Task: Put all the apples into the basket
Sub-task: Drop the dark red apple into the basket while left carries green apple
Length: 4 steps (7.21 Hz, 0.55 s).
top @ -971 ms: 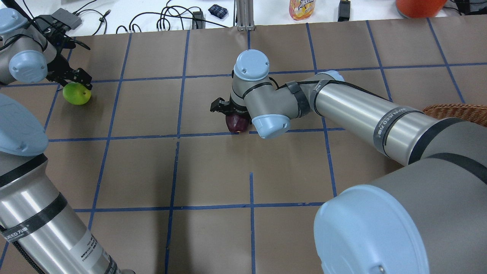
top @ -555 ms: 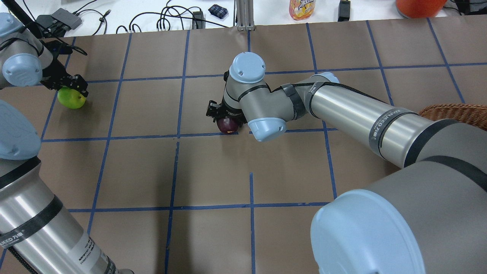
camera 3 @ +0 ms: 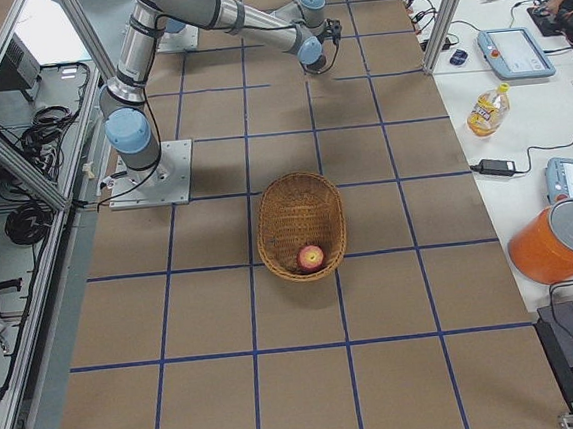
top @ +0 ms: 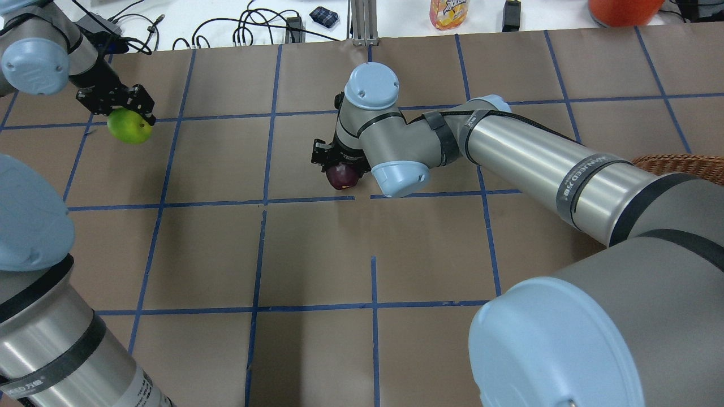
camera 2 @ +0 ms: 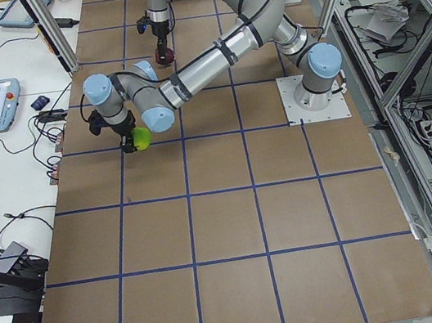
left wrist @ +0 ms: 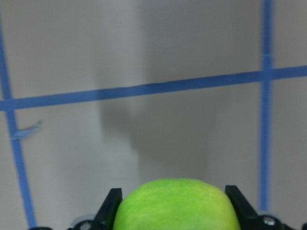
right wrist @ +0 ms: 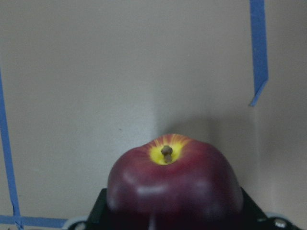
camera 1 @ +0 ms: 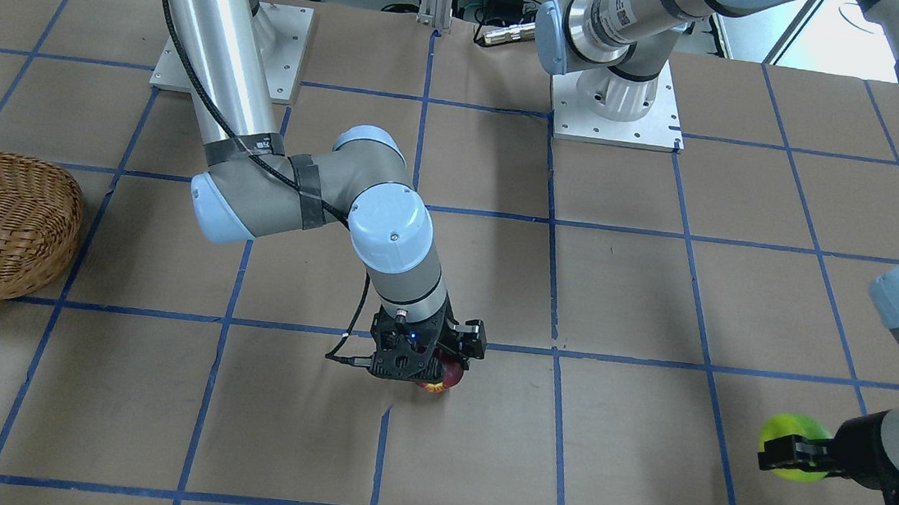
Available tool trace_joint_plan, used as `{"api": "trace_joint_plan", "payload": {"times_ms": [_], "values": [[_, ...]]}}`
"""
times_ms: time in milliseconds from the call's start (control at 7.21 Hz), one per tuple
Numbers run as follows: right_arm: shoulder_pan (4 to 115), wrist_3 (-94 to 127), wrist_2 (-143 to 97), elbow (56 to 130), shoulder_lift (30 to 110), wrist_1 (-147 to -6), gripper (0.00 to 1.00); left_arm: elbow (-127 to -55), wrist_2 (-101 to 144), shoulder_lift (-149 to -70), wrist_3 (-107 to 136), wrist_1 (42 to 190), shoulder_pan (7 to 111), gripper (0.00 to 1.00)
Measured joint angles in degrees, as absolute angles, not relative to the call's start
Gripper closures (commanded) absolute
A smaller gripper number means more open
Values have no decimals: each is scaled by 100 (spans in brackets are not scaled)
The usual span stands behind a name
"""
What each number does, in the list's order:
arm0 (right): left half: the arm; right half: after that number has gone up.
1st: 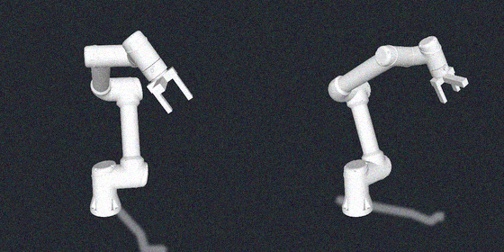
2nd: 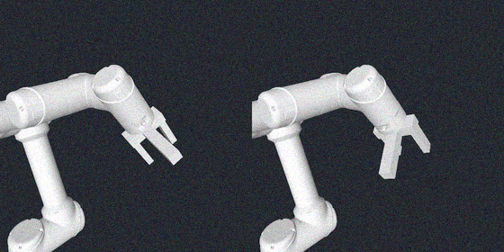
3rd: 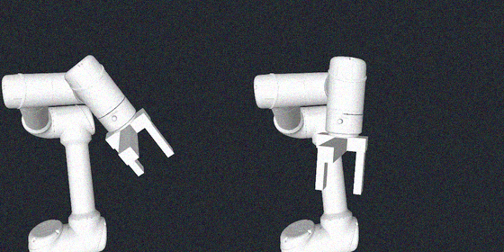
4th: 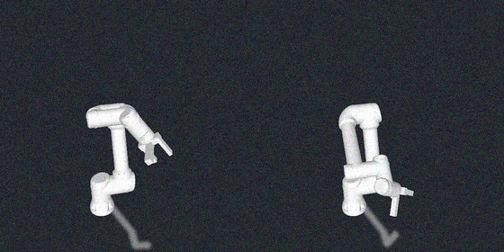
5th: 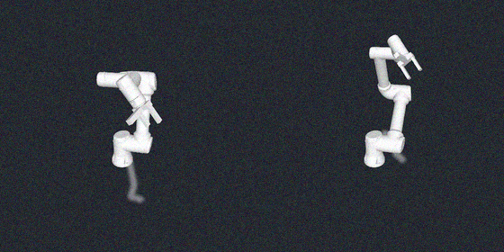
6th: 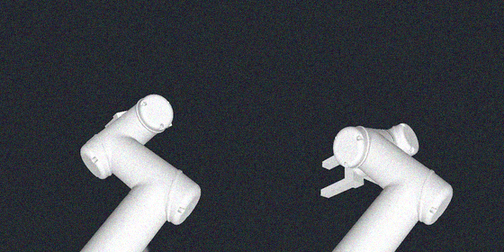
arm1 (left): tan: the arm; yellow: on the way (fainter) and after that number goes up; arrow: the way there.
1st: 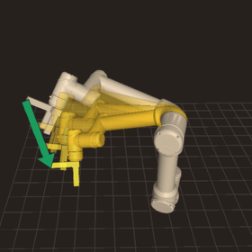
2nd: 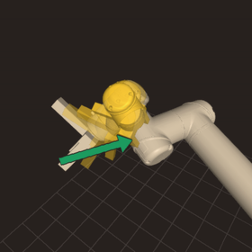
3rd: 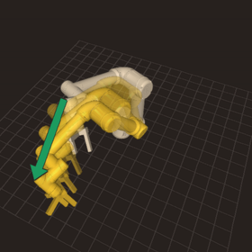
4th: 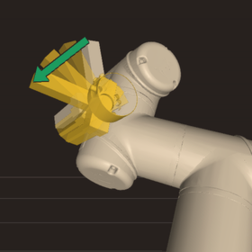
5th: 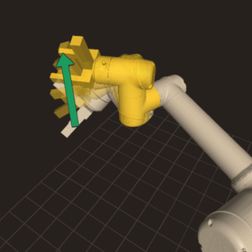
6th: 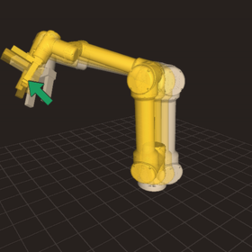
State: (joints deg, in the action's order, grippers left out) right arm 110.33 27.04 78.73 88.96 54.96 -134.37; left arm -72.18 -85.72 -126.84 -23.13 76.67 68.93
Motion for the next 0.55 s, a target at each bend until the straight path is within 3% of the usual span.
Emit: {"api": "trace_joint_plan", "payload": {"times_ms": [555], "values": [[9058, 141, 8266, 8837, 6800, -11293, 61, -8145, -7817, -12221, -1061, 7937, 7345, 100]]}}
